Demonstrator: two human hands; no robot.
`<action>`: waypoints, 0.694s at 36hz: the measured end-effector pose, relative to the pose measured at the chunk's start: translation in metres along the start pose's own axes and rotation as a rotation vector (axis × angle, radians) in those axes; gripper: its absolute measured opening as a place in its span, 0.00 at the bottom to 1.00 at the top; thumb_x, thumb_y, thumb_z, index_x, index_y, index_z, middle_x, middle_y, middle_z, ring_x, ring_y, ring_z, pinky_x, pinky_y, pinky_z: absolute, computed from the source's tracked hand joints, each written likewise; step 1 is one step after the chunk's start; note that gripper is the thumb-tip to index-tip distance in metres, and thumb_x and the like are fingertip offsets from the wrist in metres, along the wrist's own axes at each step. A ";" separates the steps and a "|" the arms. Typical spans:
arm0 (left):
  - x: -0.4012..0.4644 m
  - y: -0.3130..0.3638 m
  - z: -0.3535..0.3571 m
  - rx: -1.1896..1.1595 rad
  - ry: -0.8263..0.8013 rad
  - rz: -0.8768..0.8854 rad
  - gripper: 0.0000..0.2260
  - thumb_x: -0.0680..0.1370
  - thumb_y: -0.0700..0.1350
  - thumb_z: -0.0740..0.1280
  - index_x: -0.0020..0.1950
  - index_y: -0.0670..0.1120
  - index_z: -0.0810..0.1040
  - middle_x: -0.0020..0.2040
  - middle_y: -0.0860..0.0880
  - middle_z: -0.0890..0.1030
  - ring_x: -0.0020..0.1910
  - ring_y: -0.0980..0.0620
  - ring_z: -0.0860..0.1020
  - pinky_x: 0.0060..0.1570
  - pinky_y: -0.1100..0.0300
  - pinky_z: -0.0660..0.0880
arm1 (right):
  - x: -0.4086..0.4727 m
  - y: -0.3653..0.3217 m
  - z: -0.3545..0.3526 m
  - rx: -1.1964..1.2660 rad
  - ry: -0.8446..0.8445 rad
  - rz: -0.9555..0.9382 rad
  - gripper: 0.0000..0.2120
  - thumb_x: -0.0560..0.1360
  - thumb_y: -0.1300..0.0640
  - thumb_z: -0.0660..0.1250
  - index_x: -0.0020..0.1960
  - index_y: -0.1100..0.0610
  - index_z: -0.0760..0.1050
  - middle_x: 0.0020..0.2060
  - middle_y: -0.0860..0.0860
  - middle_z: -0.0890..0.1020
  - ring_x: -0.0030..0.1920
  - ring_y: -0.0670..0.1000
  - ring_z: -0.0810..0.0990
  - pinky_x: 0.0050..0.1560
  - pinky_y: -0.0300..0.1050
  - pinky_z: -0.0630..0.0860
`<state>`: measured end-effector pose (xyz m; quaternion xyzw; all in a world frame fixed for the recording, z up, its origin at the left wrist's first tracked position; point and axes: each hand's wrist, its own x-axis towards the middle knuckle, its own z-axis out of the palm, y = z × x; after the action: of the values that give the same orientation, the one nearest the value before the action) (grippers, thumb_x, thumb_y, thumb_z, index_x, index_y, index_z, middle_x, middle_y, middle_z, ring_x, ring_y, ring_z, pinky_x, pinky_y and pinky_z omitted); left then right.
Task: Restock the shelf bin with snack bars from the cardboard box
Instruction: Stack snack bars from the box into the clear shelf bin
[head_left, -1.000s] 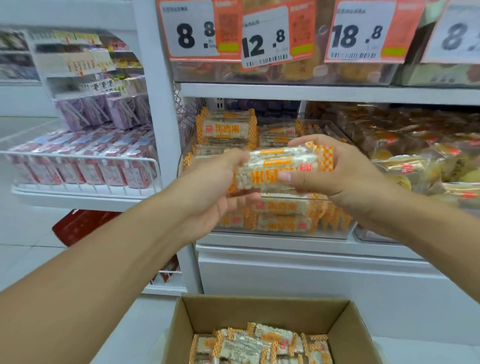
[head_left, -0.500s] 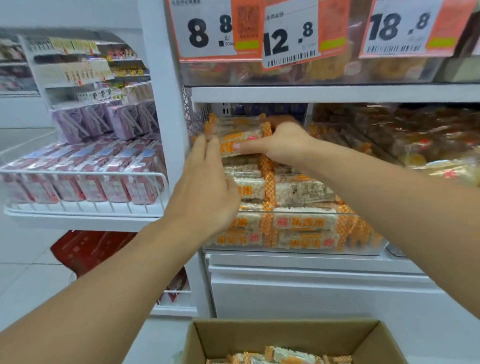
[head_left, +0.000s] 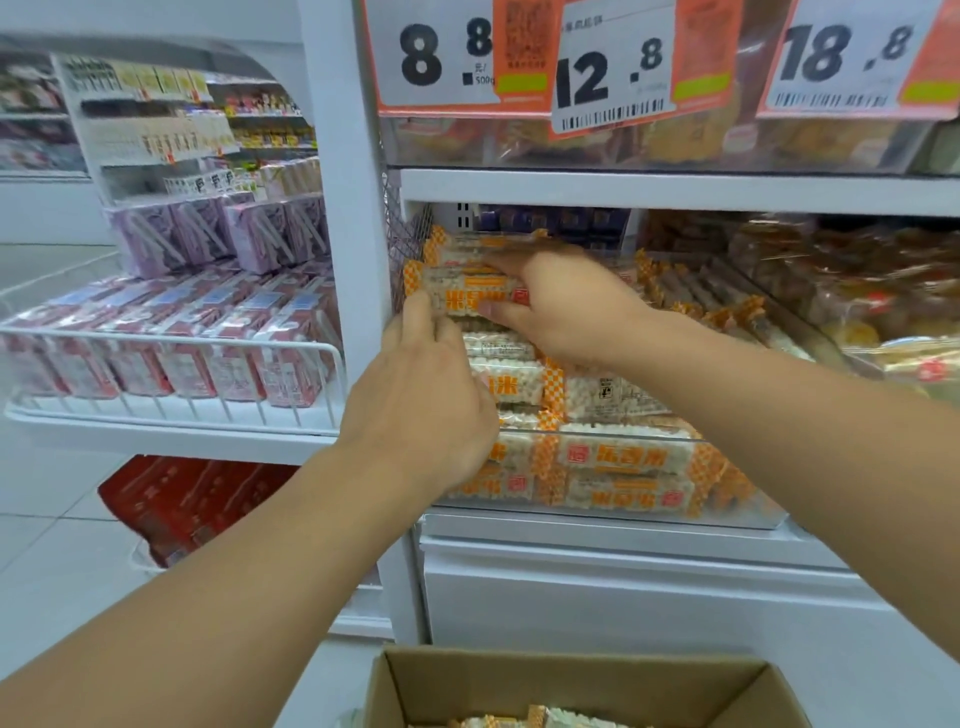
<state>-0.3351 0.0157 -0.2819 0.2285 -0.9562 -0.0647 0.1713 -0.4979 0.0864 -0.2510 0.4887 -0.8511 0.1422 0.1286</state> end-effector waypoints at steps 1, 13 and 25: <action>0.001 -0.001 0.001 0.011 -0.009 0.008 0.24 0.83 0.50 0.58 0.74 0.39 0.63 0.76 0.45 0.56 0.76 0.45 0.57 0.69 0.52 0.65 | 0.001 -0.001 -0.002 -0.001 -0.018 0.000 0.31 0.80 0.38 0.63 0.79 0.47 0.63 0.70 0.53 0.77 0.69 0.56 0.73 0.67 0.54 0.73; -0.010 -0.001 -0.006 0.100 0.056 0.127 0.21 0.81 0.50 0.60 0.71 0.40 0.68 0.69 0.44 0.69 0.71 0.45 0.65 0.72 0.55 0.60 | -0.008 0.008 -0.012 0.038 -0.030 0.007 0.33 0.79 0.38 0.64 0.80 0.46 0.60 0.49 0.48 0.82 0.48 0.49 0.80 0.46 0.45 0.76; -0.024 0.000 -0.011 0.072 0.144 0.203 0.17 0.81 0.48 0.60 0.67 0.44 0.72 0.64 0.47 0.74 0.64 0.45 0.72 0.62 0.52 0.69 | -0.072 0.004 -0.019 0.141 0.259 -0.042 0.23 0.80 0.45 0.67 0.72 0.53 0.73 0.66 0.51 0.78 0.67 0.53 0.74 0.68 0.48 0.70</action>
<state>-0.3110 0.0264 -0.2784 0.1404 -0.9613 0.0040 0.2370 -0.4648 0.1531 -0.2598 0.4920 -0.8048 0.2607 0.2057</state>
